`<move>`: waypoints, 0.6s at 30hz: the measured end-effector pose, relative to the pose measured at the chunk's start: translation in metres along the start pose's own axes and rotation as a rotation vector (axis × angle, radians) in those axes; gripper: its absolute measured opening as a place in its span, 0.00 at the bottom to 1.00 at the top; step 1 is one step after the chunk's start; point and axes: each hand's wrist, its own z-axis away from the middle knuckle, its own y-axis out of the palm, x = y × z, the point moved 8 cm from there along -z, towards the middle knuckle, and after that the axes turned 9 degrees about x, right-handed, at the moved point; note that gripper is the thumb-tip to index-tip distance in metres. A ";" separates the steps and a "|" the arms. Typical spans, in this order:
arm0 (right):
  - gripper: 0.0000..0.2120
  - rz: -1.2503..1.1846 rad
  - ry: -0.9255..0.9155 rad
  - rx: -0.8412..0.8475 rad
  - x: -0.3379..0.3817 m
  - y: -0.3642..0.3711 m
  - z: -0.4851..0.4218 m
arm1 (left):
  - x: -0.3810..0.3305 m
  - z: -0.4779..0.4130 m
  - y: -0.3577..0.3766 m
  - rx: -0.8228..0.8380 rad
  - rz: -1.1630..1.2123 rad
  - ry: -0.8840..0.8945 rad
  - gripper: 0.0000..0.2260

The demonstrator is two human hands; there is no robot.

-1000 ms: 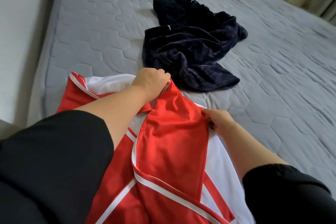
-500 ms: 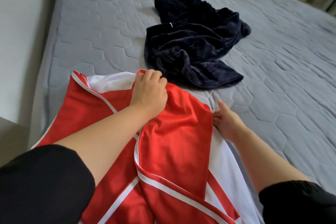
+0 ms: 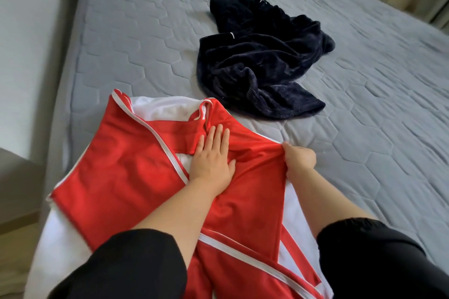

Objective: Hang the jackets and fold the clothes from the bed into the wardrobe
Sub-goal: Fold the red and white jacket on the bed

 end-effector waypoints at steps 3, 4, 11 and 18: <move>0.13 0.318 -0.086 0.035 0.022 0.009 0.008 | -0.001 0.005 -0.013 0.029 -0.043 0.029 0.33; 0.11 0.470 -0.098 0.060 0.029 0.013 0.011 | -0.002 0.009 -0.023 0.000 -0.065 0.077 0.32; 0.24 0.746 -0.784 -0.022 0.095 0.067 0.088 | 0.107 0.042 -0.089 -0.391 0.017 0.040 0.24; 0.13 0.609 -0.612 0.385 0.153 0.167 0.086 | 0.247 0.017 -0.063 -0.252 0.920 -0.568 0.41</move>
